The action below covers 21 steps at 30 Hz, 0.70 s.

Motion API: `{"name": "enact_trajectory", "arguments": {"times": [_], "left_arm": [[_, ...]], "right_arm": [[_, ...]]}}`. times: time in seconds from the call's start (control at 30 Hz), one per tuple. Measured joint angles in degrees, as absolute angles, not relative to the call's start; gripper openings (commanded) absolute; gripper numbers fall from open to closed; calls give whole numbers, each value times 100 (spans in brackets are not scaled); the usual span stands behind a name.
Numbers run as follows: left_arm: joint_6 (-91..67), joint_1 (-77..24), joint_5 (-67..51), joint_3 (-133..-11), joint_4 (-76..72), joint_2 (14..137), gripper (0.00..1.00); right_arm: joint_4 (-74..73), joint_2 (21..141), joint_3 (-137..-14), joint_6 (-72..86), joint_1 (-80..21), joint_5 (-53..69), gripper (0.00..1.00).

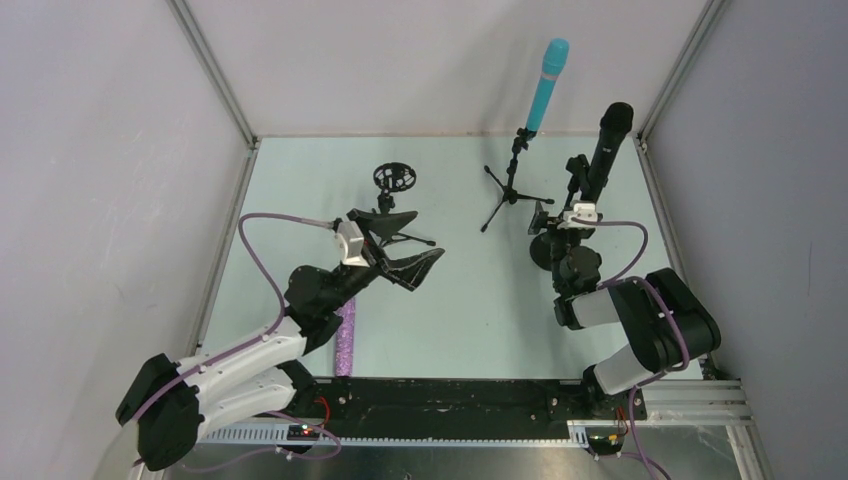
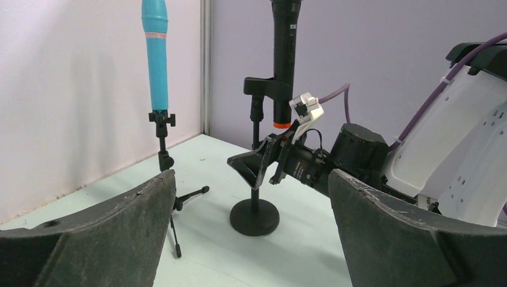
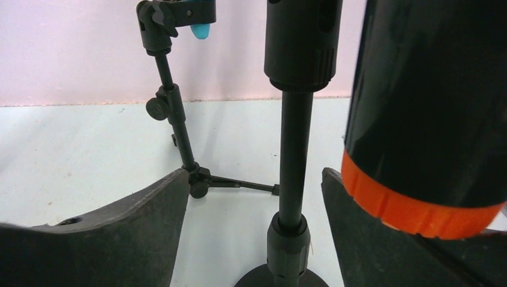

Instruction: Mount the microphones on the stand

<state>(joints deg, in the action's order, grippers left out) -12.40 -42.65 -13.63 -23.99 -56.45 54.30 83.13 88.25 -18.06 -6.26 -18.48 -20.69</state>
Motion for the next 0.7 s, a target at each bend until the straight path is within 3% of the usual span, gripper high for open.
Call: {"name": "enact_trajectory", "arguments": {"times": [0.23, 0.7], "left_arm": [[-1238, -4261, -1299, -2397, -5642, 5408, 100], [-1149, -4257, -67, -2008, -5551, 4845, 100]], "right_arm": [[8307, 8558, -1643, -672, -1979, -2526, 99], [7749, 7852, -1509, -989, -2637, -3594, 99]]}}
